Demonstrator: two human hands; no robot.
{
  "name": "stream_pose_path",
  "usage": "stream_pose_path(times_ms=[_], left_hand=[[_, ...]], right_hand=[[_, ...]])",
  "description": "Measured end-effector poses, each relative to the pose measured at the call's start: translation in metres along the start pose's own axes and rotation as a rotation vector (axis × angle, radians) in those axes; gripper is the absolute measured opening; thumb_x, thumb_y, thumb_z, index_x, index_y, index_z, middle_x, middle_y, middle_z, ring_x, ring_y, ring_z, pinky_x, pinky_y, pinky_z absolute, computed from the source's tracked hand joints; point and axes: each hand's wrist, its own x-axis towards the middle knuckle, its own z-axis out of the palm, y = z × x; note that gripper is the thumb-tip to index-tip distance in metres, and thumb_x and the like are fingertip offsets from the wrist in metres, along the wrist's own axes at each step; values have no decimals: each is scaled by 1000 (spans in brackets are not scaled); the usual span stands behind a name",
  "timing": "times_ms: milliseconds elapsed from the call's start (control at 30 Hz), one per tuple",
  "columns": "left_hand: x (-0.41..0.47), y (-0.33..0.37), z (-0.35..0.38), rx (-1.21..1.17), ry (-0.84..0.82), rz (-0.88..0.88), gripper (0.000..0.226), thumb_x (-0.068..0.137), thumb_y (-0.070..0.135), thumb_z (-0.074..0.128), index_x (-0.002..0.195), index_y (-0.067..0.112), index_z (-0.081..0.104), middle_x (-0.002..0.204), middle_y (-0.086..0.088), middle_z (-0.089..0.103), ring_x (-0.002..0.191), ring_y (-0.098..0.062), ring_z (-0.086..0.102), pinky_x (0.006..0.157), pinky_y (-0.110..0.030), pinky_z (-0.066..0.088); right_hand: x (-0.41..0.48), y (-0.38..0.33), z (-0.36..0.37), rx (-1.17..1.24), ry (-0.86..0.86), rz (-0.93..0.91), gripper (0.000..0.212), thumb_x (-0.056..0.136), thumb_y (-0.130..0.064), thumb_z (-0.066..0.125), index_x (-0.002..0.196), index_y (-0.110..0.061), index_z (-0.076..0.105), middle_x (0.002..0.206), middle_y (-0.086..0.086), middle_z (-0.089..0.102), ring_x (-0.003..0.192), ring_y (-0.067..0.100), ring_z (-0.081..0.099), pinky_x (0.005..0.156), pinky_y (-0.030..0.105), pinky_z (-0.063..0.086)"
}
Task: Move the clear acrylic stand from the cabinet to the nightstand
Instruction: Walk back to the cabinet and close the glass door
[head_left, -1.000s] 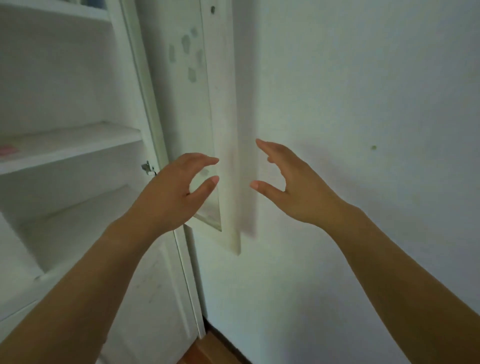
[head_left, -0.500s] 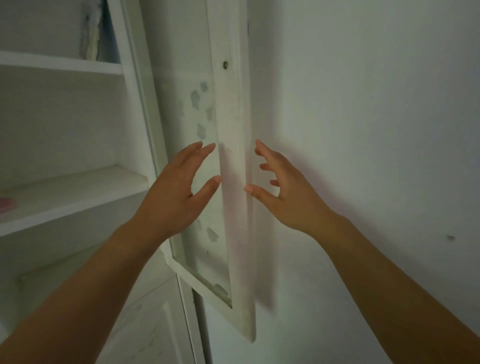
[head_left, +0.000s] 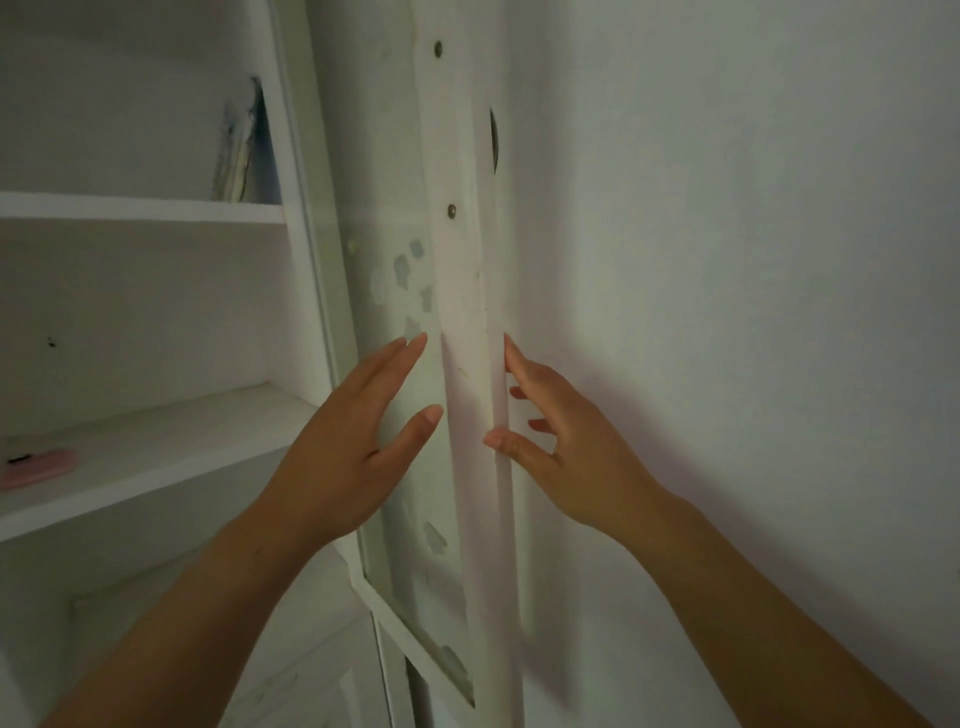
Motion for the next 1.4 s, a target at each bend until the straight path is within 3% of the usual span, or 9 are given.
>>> stream_pose_path(times_ms=[167, 233, 333, 467, 633, 800, 1100, 1333, 1400], left_hand=[[-3, 6, -31, 36, 87, 41, 67, 77, 69, 25, 140, 46, 16, 147, 21, 22, 133, 6, 18, 106, -18, 15], [-2, 10, -46, 52, 124, 41, 65, 80, 67, 29, 140, 43, 19, 147, 20, 25, 132, 6, 20, 106, -20, 17], [-2, 14, -70, 75, 172, 35, 62, 85, 58, 34, 142, 36, 23, 147, 14, 29, 128, 3, 25, 108, -29, 25], [-10, 12, -96, 116, 189, 25, 57, 89, 52, 36, 142, 34, 25, 141, 17, 32, 124, 4, 27, 105, -27, 26], [-26, 3, -118, 159, 214, 7, 64, 85, 55, 36, 143, 37, 17, 147, 14, 29, 131, -3, 29, 108, -34, 29], [-38, -1, -140, 189, 253, 2, 71, 84, 53, 45, 141, 45, 3, 139, 23, 26, 130, -2, 30, 105, -33, 31], [-53, -35, -182, 397, 243, -40, 78, 84, 50, 50, 138, 50, -6, 149, 9, 27, 130, -9, 35, 97, -27, 29], [-59, -54, -206, 451, 239, -37, 79, 79, 55, 44, 141, 43, -3, 150, 6, 23, 116, -1, 35, 90, -22, 35], [-56, -59, -213, 495, 268, -20, 81, 78, 54, 45, 143, 37, 0, 153, 7, 17, 127, -9, 33, 96, -28, 36]], right_hand=[[-3, -18, 9, 34, -23, -69, 68, 85, -52, 46, 131, -57, -4, 143, -19, 32, 124, -2, 36, 104, 27, 40], [-3, -26, 13, 56, -46, -94, 69, 85, -52, 46, 135, -54, -1, 146, -17, 31, 127, 0, 36, 105, 29, 39], [1, -37, 21, 85, -98, -149, 71, 88, -47, 50, 142, -45, 5, 146, -18, 29, 127, -5, 32, 105, 23, 37], [6, -54, 35, 115, -163, -210, 72, 87, -46, 52, 143, -43, 7, 149, -19, 24, 129, -9, 26, 105, 13, 28], [13, -74, 63, 153, -186, -245, 71, 85, -55, 46, 136, -56, -3, 143, -27, 22, 118, -27, 17, 93, -4, 17], [21, -96, 90, 109, -199, -300, 72, 85, -57, 45, 134, -57, -8, 150, -18, 19, 126, -11, 20, 101, 10, 19], [53, -119, 119, 168, -219, -339, 82, 80, -57, 56, 133, -62, -7, 153, -21, 3, 138, 2, 15, 108, 24, 22], [82, -139, 148, 180, -227, -384, 89, 77, -57, 60, 133, -61, -9, 155, -19, 1, 140, 5, 12, 114, 34, 23], [87, -146, 161, 176, -204, -403, 89, 78, -55, 61, 136, -56, -7, 154, -21, -3, 141, 3, 6, 114, 31, 20]])
